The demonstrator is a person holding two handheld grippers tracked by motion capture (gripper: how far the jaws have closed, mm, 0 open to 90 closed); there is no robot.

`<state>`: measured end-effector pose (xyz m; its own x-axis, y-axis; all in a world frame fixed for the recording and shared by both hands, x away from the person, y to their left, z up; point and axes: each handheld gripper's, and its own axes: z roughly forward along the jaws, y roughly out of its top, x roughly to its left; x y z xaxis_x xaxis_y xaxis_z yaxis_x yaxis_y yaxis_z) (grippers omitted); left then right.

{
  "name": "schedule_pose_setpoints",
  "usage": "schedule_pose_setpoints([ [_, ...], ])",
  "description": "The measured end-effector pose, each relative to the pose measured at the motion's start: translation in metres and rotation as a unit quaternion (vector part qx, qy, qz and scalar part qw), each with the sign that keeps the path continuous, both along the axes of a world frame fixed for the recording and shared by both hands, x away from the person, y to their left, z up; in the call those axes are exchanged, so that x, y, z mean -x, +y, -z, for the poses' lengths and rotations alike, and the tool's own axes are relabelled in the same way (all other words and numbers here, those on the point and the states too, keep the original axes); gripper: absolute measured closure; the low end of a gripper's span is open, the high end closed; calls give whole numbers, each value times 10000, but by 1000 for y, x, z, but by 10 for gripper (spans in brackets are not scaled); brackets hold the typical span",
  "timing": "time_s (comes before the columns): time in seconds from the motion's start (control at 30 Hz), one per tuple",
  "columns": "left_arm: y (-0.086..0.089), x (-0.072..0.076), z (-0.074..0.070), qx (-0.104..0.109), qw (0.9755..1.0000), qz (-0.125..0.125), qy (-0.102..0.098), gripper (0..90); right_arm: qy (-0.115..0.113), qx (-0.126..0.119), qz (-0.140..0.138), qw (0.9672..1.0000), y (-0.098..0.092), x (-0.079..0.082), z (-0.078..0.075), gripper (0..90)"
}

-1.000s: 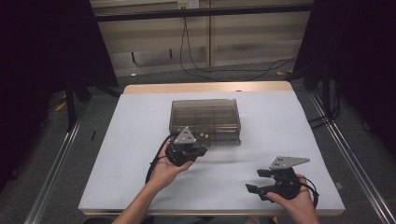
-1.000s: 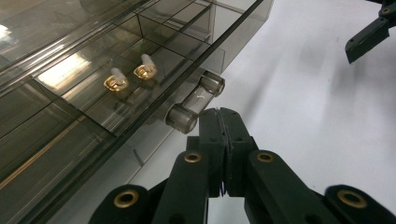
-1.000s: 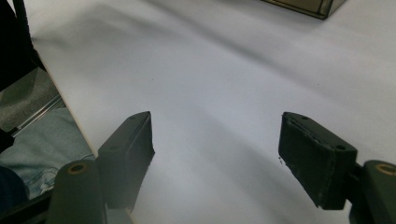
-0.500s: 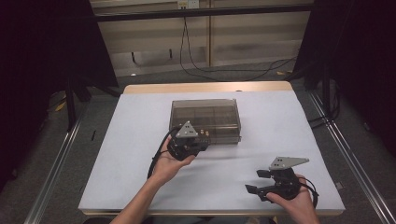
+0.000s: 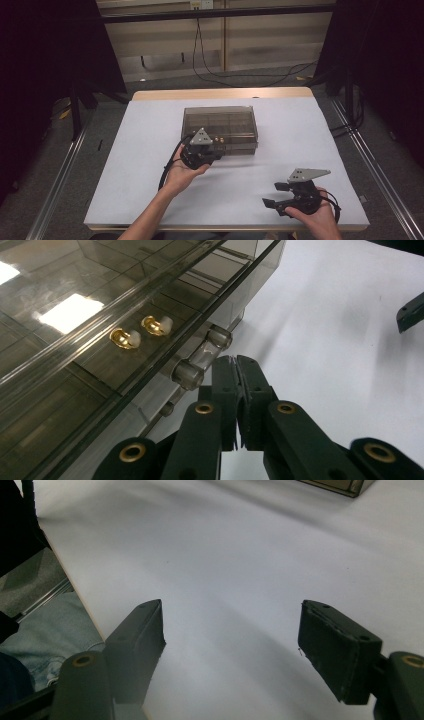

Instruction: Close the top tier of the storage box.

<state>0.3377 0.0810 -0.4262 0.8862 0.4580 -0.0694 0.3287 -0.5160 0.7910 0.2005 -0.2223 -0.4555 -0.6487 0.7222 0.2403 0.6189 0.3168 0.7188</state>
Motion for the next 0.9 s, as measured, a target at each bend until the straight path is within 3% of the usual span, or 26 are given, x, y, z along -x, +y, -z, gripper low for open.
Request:
schedule_pose_setpoints([
  [0.43,1,-13,0,-7,9998,-221,1,845,13,-4,-21,10000,1,-1,0,269],
  [0.7,-1,-15,3,28,9998,-209,5,821,8,-18,12,10000,-1,0,0,269],
  [0.9,-3,-16,4,-63,9997,-223,9,806,-7,-28,-5,10000,-1,0,0,269],
])
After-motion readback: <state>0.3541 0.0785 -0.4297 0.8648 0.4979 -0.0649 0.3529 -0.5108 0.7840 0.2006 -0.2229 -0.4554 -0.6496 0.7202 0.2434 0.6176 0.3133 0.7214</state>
